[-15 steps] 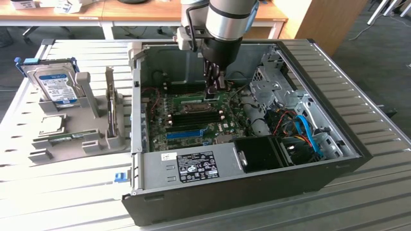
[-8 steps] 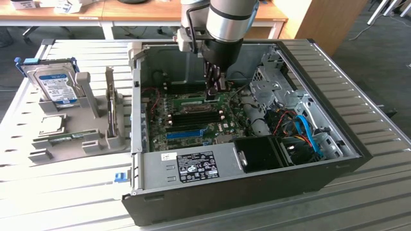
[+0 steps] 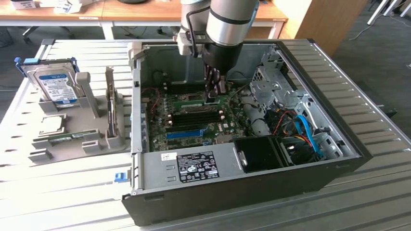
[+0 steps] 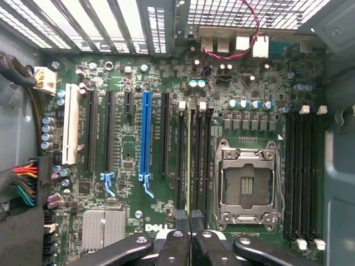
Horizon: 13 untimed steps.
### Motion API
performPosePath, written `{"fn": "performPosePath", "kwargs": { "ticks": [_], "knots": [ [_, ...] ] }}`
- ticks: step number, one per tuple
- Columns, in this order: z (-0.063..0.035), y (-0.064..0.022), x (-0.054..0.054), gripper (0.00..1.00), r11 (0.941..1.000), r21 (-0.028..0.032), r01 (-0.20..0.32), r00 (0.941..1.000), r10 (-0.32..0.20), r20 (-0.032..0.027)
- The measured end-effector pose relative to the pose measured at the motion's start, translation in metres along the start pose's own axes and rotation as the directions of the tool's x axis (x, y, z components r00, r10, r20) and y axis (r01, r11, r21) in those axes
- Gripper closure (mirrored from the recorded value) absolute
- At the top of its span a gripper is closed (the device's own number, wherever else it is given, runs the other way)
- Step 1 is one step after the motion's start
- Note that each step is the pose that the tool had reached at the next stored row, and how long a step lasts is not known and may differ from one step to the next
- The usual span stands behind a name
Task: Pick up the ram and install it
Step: 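Insert the ram into the slot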
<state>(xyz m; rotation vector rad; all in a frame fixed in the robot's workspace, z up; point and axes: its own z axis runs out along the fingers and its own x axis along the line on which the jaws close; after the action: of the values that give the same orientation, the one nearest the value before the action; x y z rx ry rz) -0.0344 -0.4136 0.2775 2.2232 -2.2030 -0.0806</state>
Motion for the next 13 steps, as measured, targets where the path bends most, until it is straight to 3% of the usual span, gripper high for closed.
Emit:
{"fn": "performPosePath", "kwargs": {
  "ticks": [13],
  "knots": [
    [0.0160,-0.0007,0.000,0.88,1.0000,0.0000,0.000,1.0000,0.000,-0.0001]
  ]
}}
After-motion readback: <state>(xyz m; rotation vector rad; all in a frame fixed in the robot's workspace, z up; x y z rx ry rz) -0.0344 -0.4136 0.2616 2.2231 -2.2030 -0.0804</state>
